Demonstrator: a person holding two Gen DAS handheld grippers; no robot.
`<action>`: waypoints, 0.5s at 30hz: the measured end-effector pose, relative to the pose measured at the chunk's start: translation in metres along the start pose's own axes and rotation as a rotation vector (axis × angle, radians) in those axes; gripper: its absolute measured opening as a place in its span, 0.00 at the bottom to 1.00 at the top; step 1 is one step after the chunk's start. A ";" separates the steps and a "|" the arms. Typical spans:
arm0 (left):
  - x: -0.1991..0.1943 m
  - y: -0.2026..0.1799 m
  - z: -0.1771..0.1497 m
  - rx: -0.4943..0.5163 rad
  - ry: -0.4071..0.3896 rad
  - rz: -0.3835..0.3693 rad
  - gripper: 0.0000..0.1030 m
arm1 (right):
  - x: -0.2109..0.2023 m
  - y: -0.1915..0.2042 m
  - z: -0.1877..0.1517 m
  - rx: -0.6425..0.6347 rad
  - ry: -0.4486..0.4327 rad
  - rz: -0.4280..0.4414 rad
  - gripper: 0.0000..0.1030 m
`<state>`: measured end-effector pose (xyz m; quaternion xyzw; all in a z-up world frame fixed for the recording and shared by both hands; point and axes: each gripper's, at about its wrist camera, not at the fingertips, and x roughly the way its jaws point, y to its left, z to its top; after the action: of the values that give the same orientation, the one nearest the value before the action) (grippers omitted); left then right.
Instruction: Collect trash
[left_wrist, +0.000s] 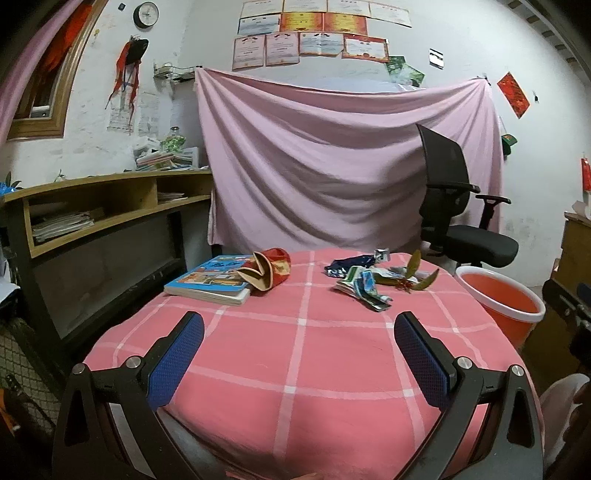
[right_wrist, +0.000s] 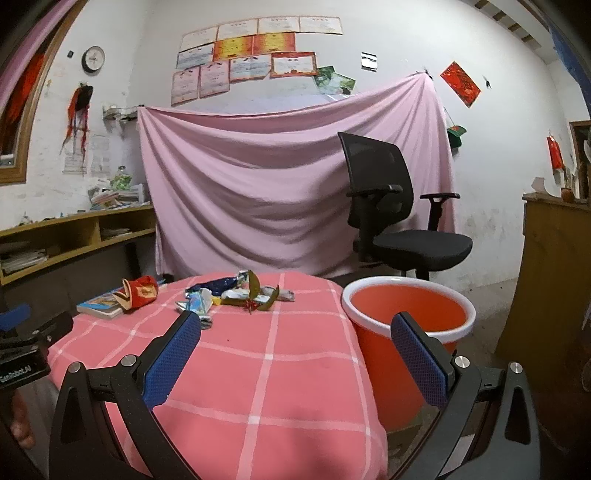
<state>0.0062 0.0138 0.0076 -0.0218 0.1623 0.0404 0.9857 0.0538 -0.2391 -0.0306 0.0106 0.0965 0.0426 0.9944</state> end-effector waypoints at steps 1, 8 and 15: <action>0.001 0.001 0.000 -0.003 0.002 0.005 0.98 | 0.001 0.001 0.002 -0.002 -0.006 0.001 1.00; 0.019 0.019 0.019 -0.035 -0.016 0.026 0.98 | 0.017 0.009 0.021 -0.029 -0.100 0.041 1.00; 0.048 0.039 0.045 -0.008 -0.090 0.056 0.98 | 0.049 0.022 0.051 -0.026 -0.148 0.127 1.00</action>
<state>0.0624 0.0586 0.0333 -0.0191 0.1183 0.0696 0.9904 0.1098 -0.2139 0.0103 0.0067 0.0214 0.1059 0.9941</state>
